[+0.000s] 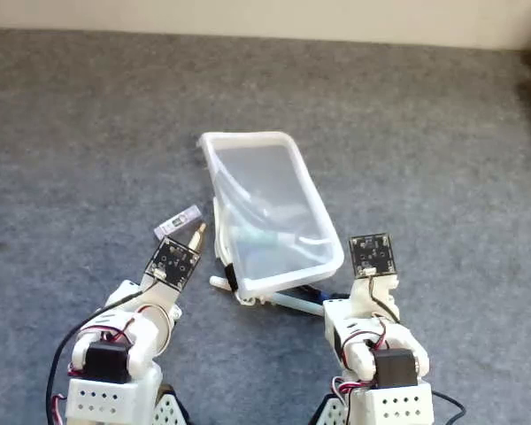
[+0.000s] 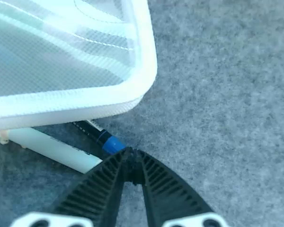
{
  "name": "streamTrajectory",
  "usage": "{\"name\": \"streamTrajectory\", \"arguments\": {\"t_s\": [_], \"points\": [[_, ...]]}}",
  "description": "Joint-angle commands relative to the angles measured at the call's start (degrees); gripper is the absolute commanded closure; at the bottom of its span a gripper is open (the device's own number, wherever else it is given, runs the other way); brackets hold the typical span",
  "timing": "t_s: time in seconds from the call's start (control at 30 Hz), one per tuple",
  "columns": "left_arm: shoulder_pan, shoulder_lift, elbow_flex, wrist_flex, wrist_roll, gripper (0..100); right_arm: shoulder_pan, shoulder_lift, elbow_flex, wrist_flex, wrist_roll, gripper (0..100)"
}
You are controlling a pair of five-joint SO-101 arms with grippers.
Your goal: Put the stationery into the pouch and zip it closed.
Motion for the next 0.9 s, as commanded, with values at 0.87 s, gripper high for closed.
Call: {"name": "streamTrajectory", "arguments": {"t_s": [0.87], "points": [[-0.66,-0.75,1.27,0.26,-0.26,99,0.57,-1.01,6.46,-0.04,-0.26,99.4]]}}
